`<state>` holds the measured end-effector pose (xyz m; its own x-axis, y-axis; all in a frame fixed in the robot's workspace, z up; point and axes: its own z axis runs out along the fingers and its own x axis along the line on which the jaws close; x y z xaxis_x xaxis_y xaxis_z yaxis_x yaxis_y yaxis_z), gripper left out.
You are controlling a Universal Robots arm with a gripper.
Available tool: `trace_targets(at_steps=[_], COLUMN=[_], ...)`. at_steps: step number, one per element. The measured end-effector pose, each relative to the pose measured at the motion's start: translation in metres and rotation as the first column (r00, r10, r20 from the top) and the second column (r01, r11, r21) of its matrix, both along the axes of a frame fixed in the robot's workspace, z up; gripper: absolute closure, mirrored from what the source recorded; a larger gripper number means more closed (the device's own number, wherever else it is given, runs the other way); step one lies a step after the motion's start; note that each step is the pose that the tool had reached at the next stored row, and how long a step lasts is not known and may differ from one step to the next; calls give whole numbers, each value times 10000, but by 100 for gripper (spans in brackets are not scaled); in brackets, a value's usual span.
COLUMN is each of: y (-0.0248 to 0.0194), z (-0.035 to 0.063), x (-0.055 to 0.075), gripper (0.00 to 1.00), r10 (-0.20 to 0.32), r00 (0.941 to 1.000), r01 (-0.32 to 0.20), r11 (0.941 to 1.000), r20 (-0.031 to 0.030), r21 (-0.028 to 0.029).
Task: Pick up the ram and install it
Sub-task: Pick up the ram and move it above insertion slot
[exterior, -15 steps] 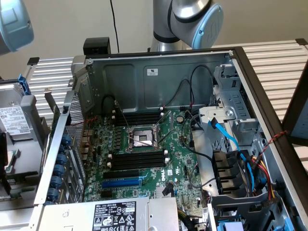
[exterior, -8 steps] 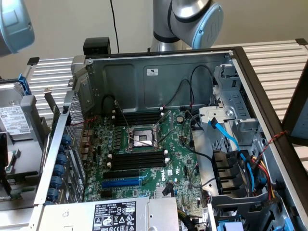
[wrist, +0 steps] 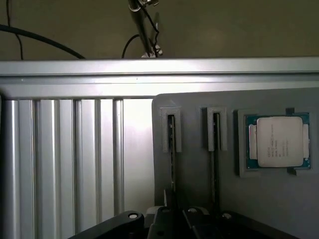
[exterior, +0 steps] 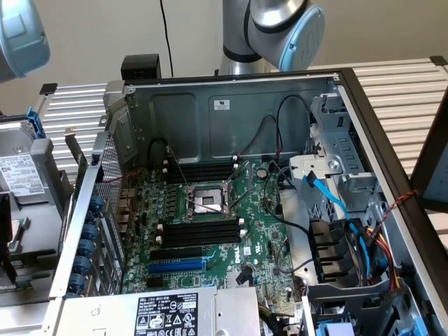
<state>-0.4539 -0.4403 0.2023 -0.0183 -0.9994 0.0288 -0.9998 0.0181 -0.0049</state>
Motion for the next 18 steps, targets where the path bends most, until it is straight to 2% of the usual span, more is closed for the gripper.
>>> trace_targets(at_steps=[2,10,18], y=[-1,-1,-1], z=[44,131,287], x=[-3,-5,-6], gripper=[88,88,88], r10=[0,-1,-2], r00=[10000,10000,10000], r01=[0,1,1], r11=[10000,10000,10000], r20=[-19,-20,-18], r21=[-11,-26,-71])
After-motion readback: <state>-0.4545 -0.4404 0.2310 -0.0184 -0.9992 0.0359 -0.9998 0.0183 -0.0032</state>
